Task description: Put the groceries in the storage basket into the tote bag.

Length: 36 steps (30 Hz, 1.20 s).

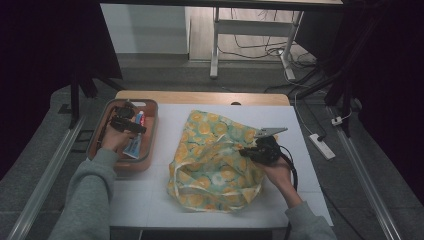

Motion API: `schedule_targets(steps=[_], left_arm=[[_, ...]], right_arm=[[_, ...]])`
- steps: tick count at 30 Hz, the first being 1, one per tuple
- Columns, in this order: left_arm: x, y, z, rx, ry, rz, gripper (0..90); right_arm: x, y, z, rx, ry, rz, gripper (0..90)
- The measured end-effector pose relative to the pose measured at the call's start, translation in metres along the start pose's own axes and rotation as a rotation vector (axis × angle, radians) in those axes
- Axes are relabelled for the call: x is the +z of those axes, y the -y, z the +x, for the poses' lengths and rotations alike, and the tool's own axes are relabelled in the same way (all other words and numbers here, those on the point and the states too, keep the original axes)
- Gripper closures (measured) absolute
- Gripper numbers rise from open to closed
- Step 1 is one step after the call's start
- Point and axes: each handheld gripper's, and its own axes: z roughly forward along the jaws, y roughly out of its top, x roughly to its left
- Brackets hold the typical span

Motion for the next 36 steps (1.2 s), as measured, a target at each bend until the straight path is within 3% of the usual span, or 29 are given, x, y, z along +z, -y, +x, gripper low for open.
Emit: schedule_targets(steps=[6,8,15,20,30,33,36], left_arm=[[0.015,0.002,-0.001,-0.006,-0.030,0.064,28.0],[0.016,0.003,0.002,-0.034,0.010,0.053,33.4],[0.009,0.006,0.014,-0.080,0.045,0.062,52.1],[-0.002,0.009,0.023,-0.093,0.051,0.038,72.6],[-0.008,0.014,0.028,-0.093,0.068,0.011,76.9],[-0.014,0.018,0.031,-0.094,0.093,-0.024,77.3],[-0.026,0.021,0.031,-0.088,0.116,-0.090,77.5]], right_arm=[[0.000,0.000,0.000,-0.001,0.001,0.001,87.0],[0.000,0.001,0.000,-0.002,0.002,0.002,87.0],[0.000,0.002,-0.002,0.004,0.009,0.006,87.0],[0.001,0.002,0.000,-0.001,0.009,0.007,87.0],[-0.001,0.002,-0.001,0.000,0.011,0.000,86.9],[-0.001,0.002,-0.001,0.000,0.012,0.000,86.9],[-0.001,0.001,-0.001,-0.002,0.012,-0.002,86.9]])
